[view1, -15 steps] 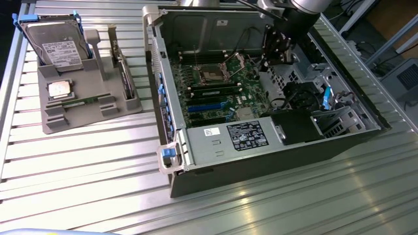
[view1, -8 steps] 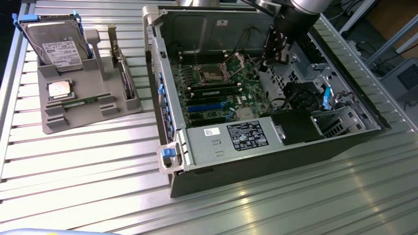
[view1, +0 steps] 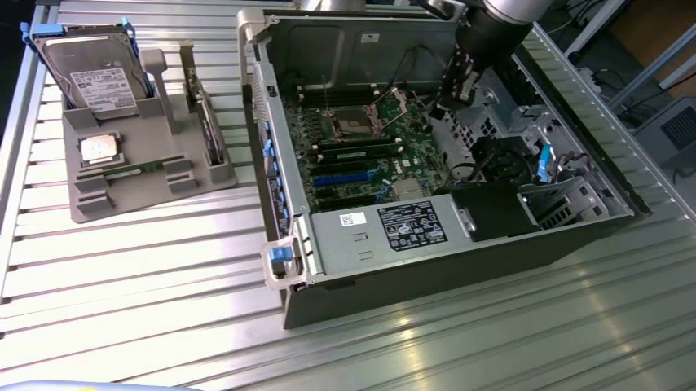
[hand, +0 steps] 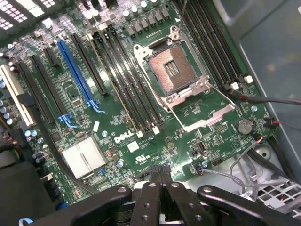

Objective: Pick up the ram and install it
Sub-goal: 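Press down the ram until it locks into place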

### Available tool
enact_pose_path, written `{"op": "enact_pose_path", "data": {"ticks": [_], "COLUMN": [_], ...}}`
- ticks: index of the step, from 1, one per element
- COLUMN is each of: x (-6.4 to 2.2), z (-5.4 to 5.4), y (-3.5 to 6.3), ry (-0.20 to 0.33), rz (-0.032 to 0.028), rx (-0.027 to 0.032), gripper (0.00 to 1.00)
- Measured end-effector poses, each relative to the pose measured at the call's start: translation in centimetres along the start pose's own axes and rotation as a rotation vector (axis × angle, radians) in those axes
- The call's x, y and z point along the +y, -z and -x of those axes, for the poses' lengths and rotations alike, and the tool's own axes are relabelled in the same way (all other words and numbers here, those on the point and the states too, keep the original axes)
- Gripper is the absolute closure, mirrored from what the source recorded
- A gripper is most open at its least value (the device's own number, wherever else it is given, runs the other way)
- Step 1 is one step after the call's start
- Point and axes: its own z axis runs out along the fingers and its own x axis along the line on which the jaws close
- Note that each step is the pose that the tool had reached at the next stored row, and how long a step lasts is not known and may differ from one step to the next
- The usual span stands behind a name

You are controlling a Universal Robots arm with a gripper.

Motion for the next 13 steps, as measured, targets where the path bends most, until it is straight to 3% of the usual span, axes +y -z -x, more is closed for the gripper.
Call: {"op": "enact_pose_path", "data": {"ticks": [2,5,8,13], "x": [0.00,0.00,0.00,0.00], "z": [0.00,0.01,0.01,0.01], "y": [-0.02,-0.03,-0.05,-0.08], "ry": [-0.022,-0.121,-0.160,-0.268], "rz": [-0.0011,-0.0037,-0.0046,-0.0071], "rx": [0.0007,-0.0002,-0.0008,-0.0023], "gripper": [0.89,0.89,0.89,0.89]}}
